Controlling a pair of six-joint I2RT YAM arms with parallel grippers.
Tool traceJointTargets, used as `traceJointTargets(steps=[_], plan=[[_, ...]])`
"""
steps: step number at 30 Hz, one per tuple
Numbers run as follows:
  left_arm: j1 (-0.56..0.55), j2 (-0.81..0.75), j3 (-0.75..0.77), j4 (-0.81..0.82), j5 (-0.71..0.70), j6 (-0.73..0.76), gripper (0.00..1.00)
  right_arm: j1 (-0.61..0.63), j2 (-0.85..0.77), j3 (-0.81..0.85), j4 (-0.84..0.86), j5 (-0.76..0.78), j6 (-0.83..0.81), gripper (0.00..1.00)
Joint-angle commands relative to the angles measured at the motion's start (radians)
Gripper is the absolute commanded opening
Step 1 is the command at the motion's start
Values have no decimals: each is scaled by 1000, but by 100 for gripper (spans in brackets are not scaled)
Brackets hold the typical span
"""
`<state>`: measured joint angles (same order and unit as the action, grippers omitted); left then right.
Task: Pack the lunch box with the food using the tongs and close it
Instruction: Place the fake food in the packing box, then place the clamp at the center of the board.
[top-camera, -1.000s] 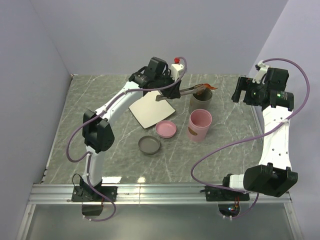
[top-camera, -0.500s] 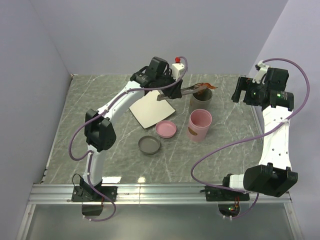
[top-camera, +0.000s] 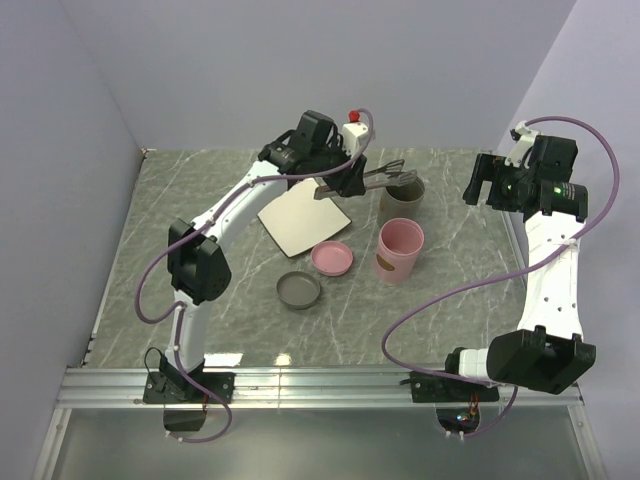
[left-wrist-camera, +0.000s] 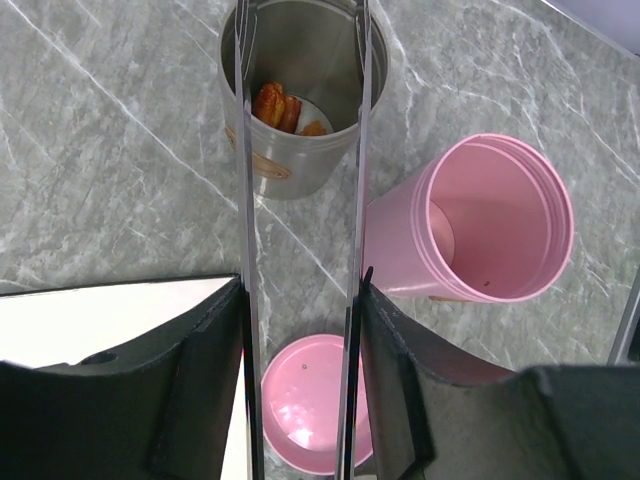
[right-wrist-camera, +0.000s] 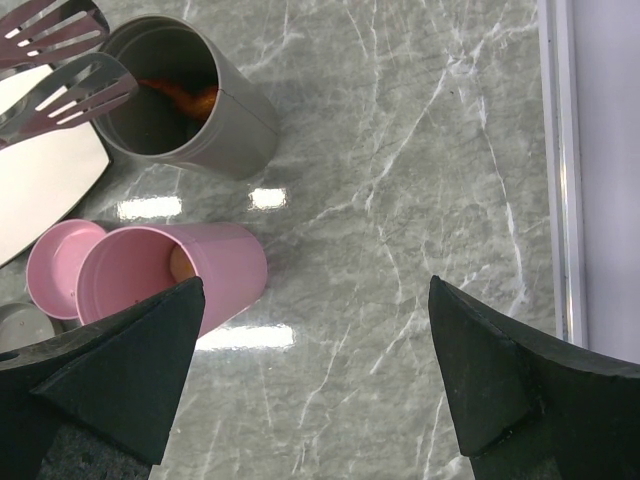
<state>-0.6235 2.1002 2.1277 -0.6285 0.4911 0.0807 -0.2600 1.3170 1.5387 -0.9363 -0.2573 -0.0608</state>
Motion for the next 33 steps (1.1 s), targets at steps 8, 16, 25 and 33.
traceJointTargets(steps=[8, 16, 25, 33], plan=[[112, -250, -52, -13, 73, -73, 50, -8, -19, 23, 14, -26, -2, 100], [353, -426, -224, -19, 101, -95, 49, -8, -22, 24, 14, -46, -4, 100], [683, -571, -472, -40, 142, -18, 49, -8, -33, -2, 24, -43, -19, 100], [814, -562, -609, -50, 28, 86, 49, -8, -39, -18, 30, -43, -25, 100]])
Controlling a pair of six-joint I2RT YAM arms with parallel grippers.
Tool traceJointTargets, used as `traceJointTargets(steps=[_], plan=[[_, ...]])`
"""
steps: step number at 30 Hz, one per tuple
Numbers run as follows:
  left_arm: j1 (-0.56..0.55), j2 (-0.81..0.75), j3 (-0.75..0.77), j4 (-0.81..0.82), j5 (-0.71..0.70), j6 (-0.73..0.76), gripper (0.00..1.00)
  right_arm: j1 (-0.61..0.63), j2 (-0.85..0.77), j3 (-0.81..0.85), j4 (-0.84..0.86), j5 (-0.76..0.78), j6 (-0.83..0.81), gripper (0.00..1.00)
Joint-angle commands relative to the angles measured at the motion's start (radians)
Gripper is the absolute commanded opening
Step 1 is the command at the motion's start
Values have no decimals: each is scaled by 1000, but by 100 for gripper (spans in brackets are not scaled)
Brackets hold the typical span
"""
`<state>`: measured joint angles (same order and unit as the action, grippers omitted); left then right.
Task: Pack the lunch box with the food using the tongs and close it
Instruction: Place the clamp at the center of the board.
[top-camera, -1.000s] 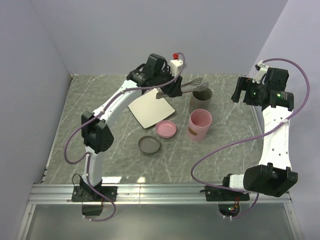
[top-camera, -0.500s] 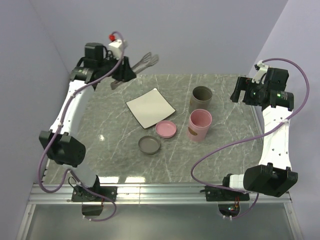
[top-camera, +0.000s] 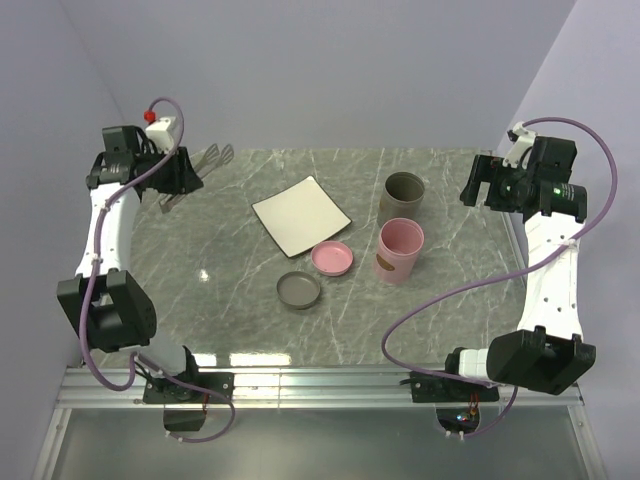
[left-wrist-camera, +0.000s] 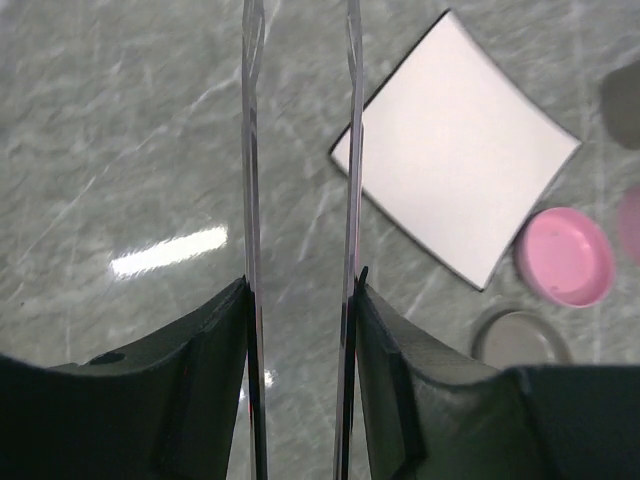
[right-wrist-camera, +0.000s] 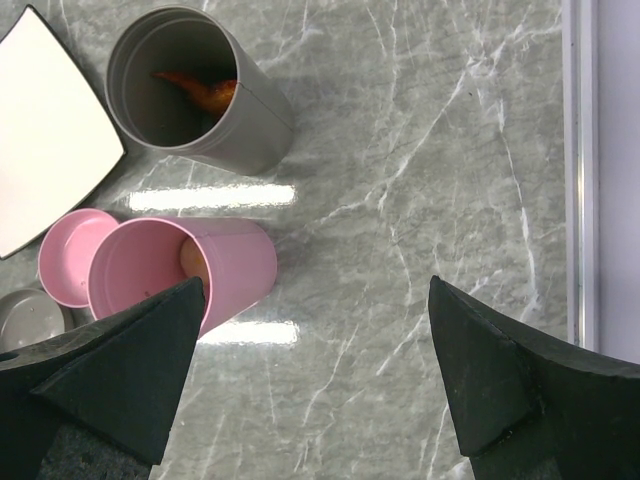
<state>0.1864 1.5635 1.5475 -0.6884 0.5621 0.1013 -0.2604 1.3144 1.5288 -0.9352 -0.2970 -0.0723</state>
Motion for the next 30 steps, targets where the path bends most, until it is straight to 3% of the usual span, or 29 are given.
traceJointTargets(steps=[1, 10, 20, 30], plan=[[11, -26, -71, 30, -63, 70, 50, -8, -38, -10, 30, -1, -14, 100], [15, 116, -128, 119, -226, 95, 51, -8, -53, -27, 26, 9, -23, 100], [13, 271, -104, 156, -278, 89, 53, -8, -56, -21, 16, 15, -34, 100], [10, 352, -118, 93, -309, 138, 58, -8, -56, -18, 16, 9, -32, 100]])
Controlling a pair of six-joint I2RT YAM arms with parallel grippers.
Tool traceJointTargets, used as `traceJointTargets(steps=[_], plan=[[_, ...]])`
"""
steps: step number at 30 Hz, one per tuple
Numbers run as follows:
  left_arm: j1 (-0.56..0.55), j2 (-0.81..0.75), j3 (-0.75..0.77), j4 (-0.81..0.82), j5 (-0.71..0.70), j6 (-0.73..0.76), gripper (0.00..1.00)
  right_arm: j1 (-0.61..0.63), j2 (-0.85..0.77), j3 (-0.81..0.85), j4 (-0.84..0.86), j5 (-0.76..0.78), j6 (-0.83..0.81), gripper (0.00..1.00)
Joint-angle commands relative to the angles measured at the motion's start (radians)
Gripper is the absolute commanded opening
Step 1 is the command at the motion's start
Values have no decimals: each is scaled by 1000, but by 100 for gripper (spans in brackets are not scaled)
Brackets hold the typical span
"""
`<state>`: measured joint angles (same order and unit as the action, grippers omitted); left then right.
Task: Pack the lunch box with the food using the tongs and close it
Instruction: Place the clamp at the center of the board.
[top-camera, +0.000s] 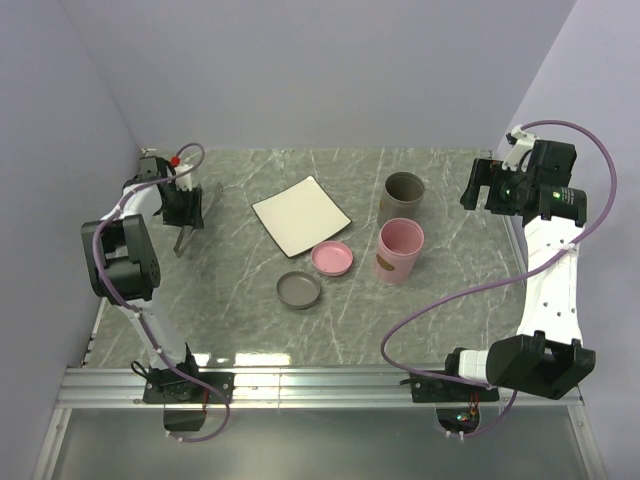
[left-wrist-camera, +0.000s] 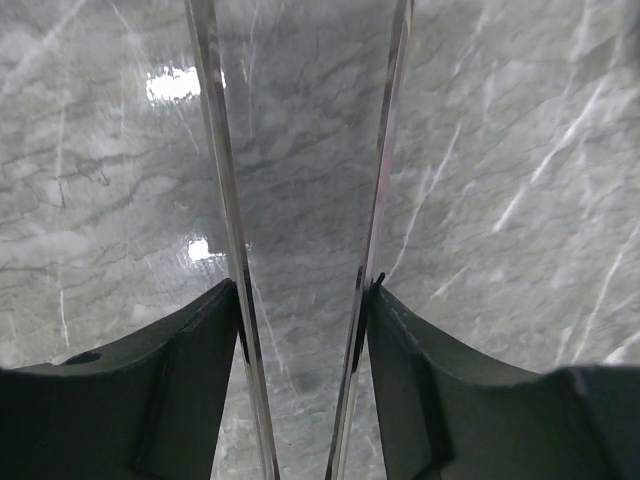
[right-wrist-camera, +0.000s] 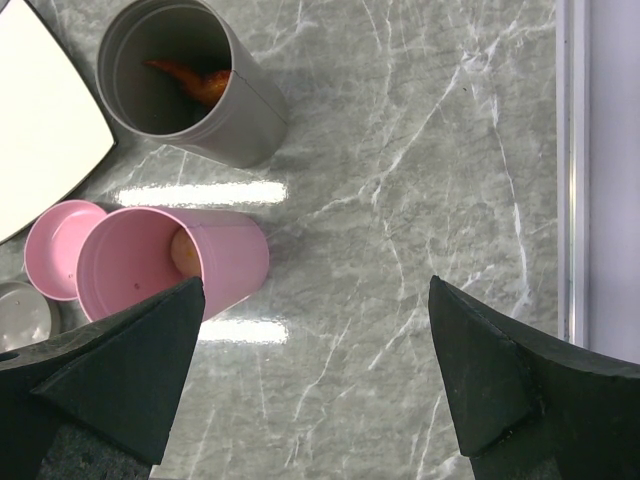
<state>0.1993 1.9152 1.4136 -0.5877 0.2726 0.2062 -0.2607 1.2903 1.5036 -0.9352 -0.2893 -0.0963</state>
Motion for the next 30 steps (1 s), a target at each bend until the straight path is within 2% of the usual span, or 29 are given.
traceJointTargets(steps=[1, 12, 18, 27, 28, 29, 30], plan=[[-4, 1, 15, -14, -19, 38, 58, -9, -32, 6, 18, -1, -8, 100], [-18, 19, -1, -66, -26, 68, 65, -8, -32, 6, 16, -8, -10, 100], [-28, 24, -24, -77, -27, 65, 73, -6, -37, 9, 15, -10, -13, 100], [-31, 18, -25, -92, -10, 65, 77, -8, -46, 0, 12, -11, -19, 100], [-31, 15, -21, -101, -7, 68, 84, -8, -48, 0, 12, -11, -19, 100], [-32, 15, -9, -109, -3, 73, 99, -8, -48, 0, 12, -8, -19, 100], [-32, 13, -1, -118, 3, 75, 99, -8, -51, 0, 12, -5, -19, 100]])
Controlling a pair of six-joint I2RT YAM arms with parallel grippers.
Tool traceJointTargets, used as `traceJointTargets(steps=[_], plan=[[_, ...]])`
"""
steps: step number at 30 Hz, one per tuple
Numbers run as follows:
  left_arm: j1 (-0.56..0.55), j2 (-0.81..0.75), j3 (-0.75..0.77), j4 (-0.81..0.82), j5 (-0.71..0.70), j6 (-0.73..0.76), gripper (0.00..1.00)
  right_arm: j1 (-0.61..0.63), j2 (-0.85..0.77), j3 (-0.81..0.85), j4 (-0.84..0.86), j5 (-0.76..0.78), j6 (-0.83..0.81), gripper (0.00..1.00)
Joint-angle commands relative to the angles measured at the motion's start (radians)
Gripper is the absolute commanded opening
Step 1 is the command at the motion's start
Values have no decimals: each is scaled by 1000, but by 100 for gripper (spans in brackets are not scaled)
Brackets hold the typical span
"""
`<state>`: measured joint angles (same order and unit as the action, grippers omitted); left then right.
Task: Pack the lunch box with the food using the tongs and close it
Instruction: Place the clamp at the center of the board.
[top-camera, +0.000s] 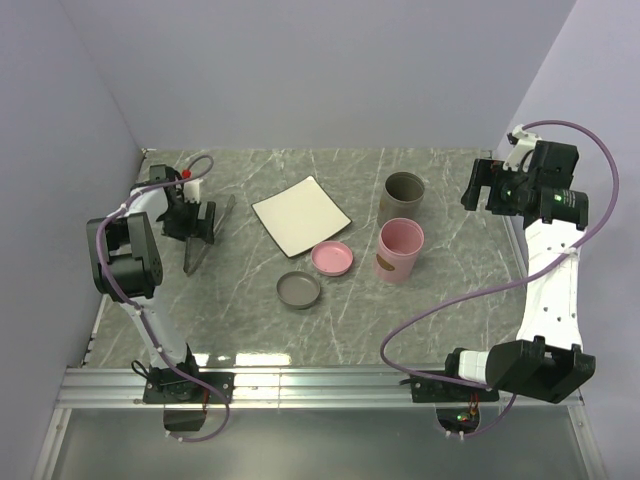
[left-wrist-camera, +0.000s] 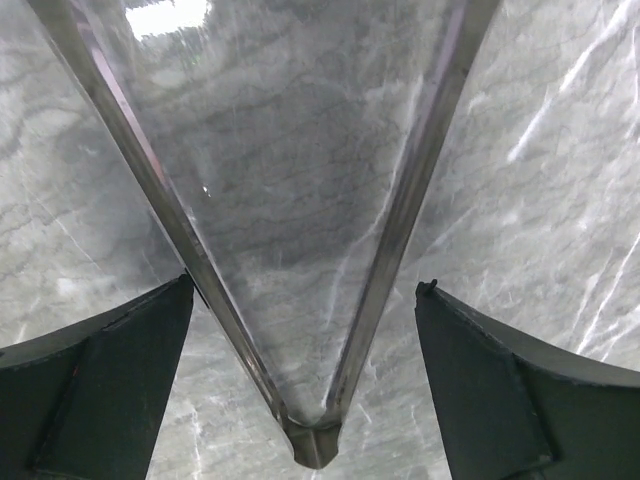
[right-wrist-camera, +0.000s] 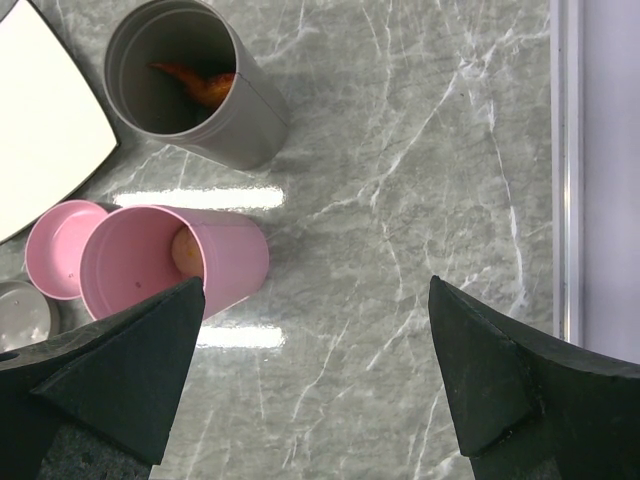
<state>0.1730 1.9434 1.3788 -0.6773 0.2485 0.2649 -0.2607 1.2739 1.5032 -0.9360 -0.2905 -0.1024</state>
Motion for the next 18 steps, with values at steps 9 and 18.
traceJointTargets(steps=[9, 18], plan=[[-21, -130, 189, -131, 38, 31, 99, -6, -39, 8, 9, -13, -14, 100], [-168, -371, 175, -153, 291, 262, 99, -8, -54, 6, 9, -75, -39, 100]])
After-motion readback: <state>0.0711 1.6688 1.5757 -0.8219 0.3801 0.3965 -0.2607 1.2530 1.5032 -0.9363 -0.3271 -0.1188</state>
